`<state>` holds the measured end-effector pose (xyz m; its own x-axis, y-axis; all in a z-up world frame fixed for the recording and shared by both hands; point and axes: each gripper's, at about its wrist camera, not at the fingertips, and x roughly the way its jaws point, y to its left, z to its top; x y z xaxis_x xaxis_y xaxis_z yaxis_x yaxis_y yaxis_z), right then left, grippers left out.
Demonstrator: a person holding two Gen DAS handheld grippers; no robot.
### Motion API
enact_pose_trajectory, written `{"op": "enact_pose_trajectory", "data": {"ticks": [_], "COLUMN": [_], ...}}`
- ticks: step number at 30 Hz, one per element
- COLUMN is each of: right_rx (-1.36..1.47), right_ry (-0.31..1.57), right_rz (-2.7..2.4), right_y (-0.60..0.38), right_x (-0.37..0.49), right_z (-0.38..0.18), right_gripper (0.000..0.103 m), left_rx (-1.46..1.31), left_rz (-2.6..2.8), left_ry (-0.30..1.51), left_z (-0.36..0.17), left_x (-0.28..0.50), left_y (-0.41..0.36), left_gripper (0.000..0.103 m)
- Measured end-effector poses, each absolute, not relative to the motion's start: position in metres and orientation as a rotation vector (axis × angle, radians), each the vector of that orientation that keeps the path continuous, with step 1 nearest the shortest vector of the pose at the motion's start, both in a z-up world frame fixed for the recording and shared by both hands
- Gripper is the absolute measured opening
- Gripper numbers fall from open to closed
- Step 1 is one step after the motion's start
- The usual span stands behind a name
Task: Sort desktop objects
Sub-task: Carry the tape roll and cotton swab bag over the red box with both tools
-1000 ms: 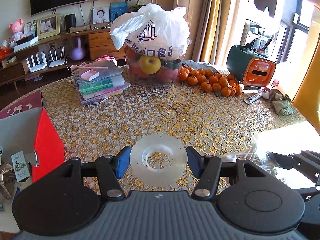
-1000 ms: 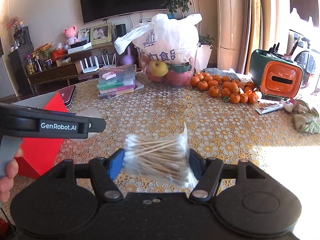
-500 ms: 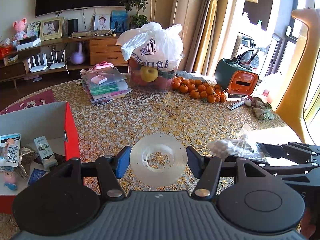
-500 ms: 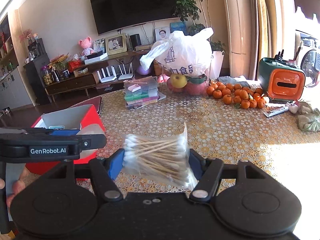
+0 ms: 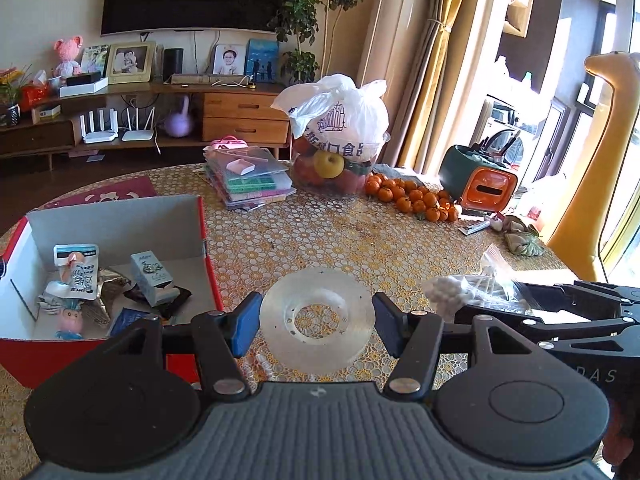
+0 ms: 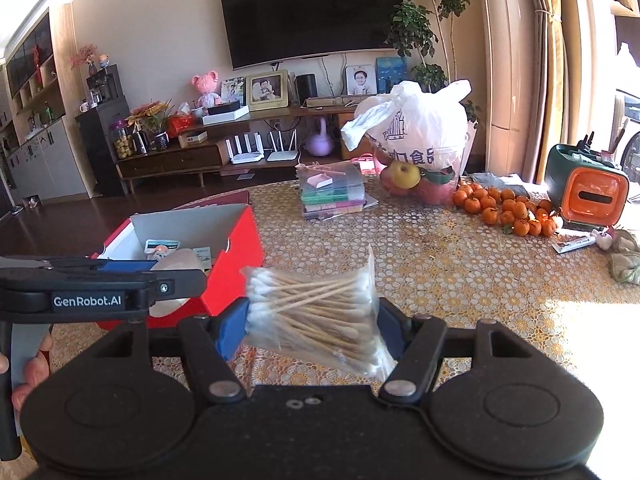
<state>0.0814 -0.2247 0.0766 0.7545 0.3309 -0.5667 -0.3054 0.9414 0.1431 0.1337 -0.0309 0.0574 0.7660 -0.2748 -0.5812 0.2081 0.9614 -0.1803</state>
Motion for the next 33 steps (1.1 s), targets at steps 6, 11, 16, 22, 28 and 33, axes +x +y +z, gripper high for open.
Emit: {"op": "enact_pose_trajectory", "data": {"ticks": [6, 11, 16, 22, 28, 33], "right_rx": [0.011, -0.018, -0.051, -0.103, -0.143, -0.174], "right_ry": [0.624, 0.633, 0.648, 0.659, 0.673, 0.678], "right_rz": [0.381, 0.415, 0.456, 0.496, 0.538, 0.568], "right_y": [-0.195, -0.168, -0.141, -0.110, -0.084, -0.068], "right_x": [0.080, 0.083, 0.091, 0.102, 0.119, 0.133], "right_z": [0.080, 0.081, 0.081, 0.078, 0.073, 0.070], "right_gripper": [0.067, 0.067, 0.067, 0.067, 0.067, 0.067], "left_rx": [-0.114, -0.103, -0.088, -0.071, -0.064, -0.065], "left_rz": [-0.235, -0.213, -0.188, -0.158, -0.132, -0.104], "left_ry": [0.635, 0.633, 0.633, 0.649, 0.670, 0.692], "left_z": [0.059, 0.059, 0.058, 0.051, 0.043, 0.037], "left_x": [0.124, 0.123, 0.127, 0.136, 0.148, 0.159], "left_y": [0.000, 0.024, 0.049, 0.073, 0.097, 0.117], "left_gripper": [0.059, 0.059, 0.059, 0.059, 0.059, 0.059]}}
